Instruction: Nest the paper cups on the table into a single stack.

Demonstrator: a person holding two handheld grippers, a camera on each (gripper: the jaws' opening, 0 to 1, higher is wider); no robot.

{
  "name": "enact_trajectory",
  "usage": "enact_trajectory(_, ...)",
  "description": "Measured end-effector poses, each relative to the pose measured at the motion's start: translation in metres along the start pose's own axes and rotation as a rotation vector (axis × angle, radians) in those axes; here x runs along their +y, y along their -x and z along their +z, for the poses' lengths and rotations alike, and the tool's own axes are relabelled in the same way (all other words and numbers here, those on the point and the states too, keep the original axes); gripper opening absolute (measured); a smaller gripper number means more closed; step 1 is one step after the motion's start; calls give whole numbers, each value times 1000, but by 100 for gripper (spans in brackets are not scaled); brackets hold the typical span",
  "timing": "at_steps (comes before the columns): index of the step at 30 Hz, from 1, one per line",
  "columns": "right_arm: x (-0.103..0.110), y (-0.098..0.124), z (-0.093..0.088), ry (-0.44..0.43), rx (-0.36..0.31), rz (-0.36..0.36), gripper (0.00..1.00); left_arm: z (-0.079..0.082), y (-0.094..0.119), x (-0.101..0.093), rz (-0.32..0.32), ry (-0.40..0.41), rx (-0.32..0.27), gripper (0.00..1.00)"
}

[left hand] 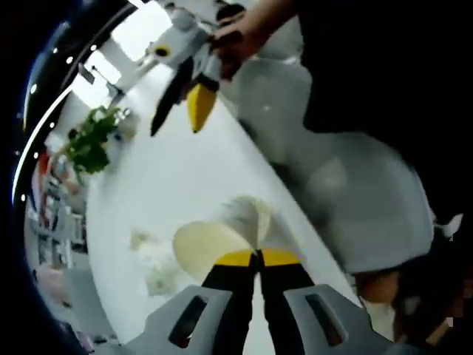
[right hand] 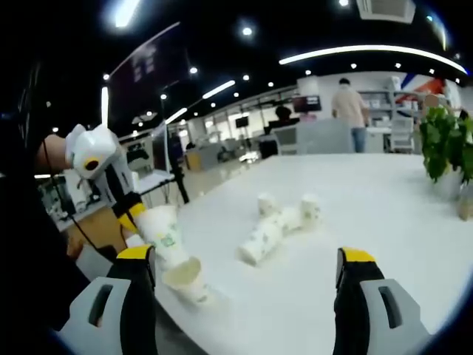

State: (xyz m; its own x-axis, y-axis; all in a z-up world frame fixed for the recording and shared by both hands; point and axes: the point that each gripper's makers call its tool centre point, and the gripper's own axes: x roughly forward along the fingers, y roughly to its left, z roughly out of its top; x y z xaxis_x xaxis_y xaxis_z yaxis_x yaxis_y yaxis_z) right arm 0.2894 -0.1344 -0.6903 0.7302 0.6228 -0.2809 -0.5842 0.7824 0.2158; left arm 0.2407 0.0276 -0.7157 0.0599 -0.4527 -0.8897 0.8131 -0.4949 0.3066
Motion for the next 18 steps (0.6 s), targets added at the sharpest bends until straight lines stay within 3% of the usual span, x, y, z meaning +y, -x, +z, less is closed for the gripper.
enact_trajectory(3, -2, 2, 1, -3, -6, -5, 100, -1, -3, -1, -2, -35, 11, 0)
enact_trajectory(7, -4, 3, -2, -13, -5, -13, 100, -9, -8, -3, -20, -134, 78, 0)
enact_trajectory(10, -4, 4, -3, -23, -8, -14, 100, -6, -11, -4, -29, -105, 69, 0)
enact_trajectory(18, -3, 5, -7, -36, -7, -14, 100, 1, -19, -6, -54, -163, 63, 0)
